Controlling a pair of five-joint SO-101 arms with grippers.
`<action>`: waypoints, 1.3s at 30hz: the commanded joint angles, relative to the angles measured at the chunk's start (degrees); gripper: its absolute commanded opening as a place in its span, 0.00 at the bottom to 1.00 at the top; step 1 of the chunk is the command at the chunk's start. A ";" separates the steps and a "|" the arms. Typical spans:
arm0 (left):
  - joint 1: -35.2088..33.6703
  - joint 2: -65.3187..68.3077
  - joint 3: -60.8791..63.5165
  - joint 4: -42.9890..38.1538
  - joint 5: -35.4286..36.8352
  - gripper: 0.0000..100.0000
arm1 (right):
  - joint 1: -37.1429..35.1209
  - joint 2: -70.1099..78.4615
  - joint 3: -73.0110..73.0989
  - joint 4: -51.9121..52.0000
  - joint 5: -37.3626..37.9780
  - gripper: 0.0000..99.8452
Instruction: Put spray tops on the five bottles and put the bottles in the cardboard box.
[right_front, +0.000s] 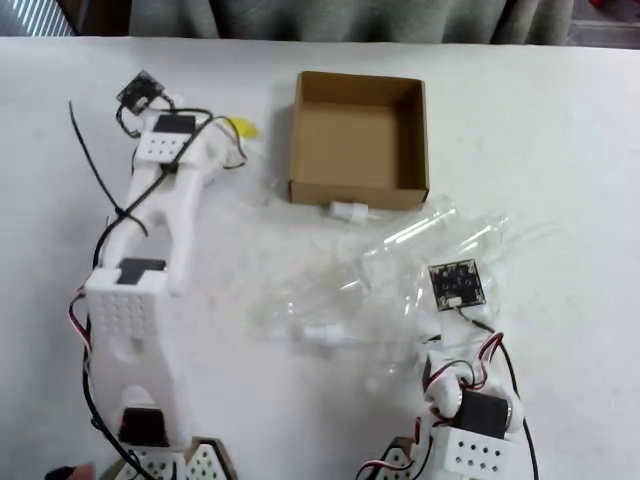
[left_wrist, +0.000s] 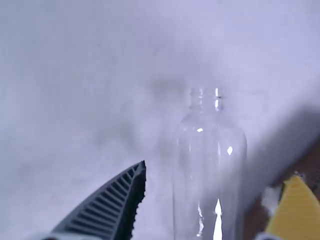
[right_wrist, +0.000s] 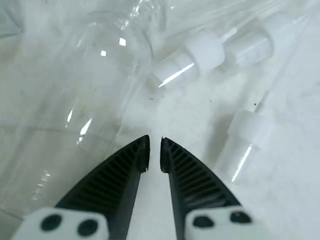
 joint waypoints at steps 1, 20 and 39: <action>1.54 -0.40 -3.08 -2.99 0.53 0.41 | 0.57 -0.75 0.44 -0.75 0.70 0.03; 1.63 4.09 -3.08 -4.13 -10.64 0.02 | 0.57 -0.75 0.44 -0.75 0.70 0.03; 3.47 -9.27 1.23 31.82 -56.97 0.02 | 0.57 -0.75 0.44 -0.75 0.70 0.03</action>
